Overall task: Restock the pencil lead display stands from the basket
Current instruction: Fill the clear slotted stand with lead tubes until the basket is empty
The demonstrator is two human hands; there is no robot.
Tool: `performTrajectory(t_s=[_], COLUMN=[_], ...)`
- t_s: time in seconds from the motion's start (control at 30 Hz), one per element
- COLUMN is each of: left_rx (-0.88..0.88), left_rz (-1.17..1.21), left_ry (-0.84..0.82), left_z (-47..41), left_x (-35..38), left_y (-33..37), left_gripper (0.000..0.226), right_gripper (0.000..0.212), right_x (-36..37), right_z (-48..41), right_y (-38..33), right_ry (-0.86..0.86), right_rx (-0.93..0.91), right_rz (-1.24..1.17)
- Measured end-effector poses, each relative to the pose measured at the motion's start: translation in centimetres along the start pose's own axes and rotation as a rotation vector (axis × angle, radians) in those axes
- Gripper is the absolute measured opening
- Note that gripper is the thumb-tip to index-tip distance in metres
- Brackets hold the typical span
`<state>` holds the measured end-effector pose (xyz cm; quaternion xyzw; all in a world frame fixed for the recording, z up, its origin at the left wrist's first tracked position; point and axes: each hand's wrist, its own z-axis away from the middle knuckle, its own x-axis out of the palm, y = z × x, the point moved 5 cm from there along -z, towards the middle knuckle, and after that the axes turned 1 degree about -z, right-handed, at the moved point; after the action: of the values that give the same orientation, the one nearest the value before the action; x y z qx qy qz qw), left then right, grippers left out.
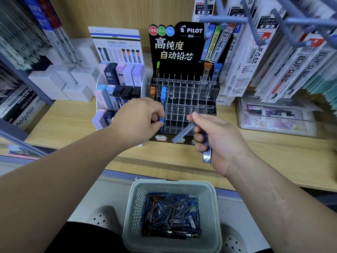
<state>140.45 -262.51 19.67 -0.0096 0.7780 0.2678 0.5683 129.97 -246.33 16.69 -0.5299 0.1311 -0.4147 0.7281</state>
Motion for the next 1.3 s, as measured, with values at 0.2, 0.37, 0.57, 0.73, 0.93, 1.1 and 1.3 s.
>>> performTrajectory(t_s=[0.2, 0.37, 0.57, 0.73, 0.93, 1.1, 1.3], left_rx=[-0.111, -0.221, -0.34, -0.33, -0.274, -0.319, -0.23], left_rz=[0.473, 0.517, 0.77, 0.74, 0.701, 0.581, 0.387], left_ry=[-0.207, -0.202, -0.273, -0.192, -0.118, 0.021, 0.078], left_z=[1.2, 1.5, 2.0, 2.0, 1.6, 1.3, 1.4], left_x=[-0.6, 0.4, -0.2, -0.2, -1.2, -2.3, -2.2], left_y=[3.6, 3.6, 3.2, 3.4, 2.7, -0.2, -0.5], left_gripper=[0.012, 0.002, 0.009, 0.018, 0.004, 0.005, 0.006], right_gripper=[0.016, 0.013, 0.005, 0.002, 0.007, 0.01, 0.017], right_x=[0.2, 1.0, 1.2, 1.4, 2.1, 1.2, 0.4], right_z=[-0.1, 0.3, 0.3, 0.4, 0.5, 0.1, -0.2], right_y=[-0.3, -0.5, -0.7, -0.9, -0.6, -0.3, -0.1], right_ry=[0.046, -0.046, -0.084, -0.089, -0.136, -0.013, 0.023], right_rx=[-0.06, -0.072, -0.146, -0.207, -0.231, -0.098, -0.031], right_rz=[0.034, 0.009, 0.138, 0.295, 0.391, 0.213, 0.099])
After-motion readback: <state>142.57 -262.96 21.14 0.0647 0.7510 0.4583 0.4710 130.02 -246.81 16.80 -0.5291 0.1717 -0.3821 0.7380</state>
